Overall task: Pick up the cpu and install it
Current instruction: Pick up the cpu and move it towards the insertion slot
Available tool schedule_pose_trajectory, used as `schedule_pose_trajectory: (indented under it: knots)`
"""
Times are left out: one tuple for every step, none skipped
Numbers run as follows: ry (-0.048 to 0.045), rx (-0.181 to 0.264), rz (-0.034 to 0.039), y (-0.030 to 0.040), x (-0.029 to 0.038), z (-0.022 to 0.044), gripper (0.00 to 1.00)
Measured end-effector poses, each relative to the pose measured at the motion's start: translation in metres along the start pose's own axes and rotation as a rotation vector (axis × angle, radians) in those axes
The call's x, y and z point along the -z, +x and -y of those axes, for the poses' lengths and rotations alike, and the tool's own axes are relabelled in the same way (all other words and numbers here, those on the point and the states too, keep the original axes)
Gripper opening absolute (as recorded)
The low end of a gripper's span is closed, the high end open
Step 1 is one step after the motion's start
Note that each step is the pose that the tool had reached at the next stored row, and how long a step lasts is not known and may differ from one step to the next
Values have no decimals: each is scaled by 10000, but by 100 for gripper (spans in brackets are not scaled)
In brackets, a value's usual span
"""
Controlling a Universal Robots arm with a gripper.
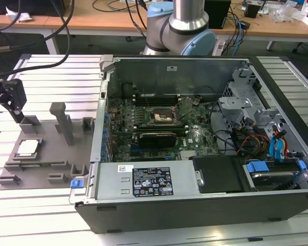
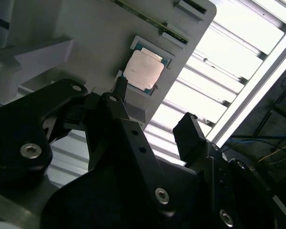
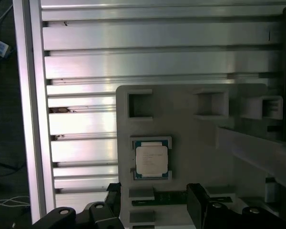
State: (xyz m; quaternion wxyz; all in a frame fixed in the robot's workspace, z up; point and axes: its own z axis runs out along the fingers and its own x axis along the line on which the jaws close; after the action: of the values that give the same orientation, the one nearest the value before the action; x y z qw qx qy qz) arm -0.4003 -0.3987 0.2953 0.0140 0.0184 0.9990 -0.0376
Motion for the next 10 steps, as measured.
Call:
schedule_pose_trajectory:
  knots:
    - [2, 0, 0, 0, -6, -1, 66]
    - [3, 0, 0, 0, -9, -1, 66]
    - [4, 0, 0, 0, -12, -1, 66]
    - [6, 0, 0, 0, -16, -1, 66]
    - [7, 0, 0, 0, -19, -1, 66]
    - [7, 0, 0, 1, -23, -2, 66]
    - [7, 0, 1, 1, -26, -2, 66]
    - [7, 0, 0, 1, -31, -2, 66]
    - [7, 0, 1, 1, -34, -3, 66]
    - [7, 0, 0, 1, -37, -3, 66]
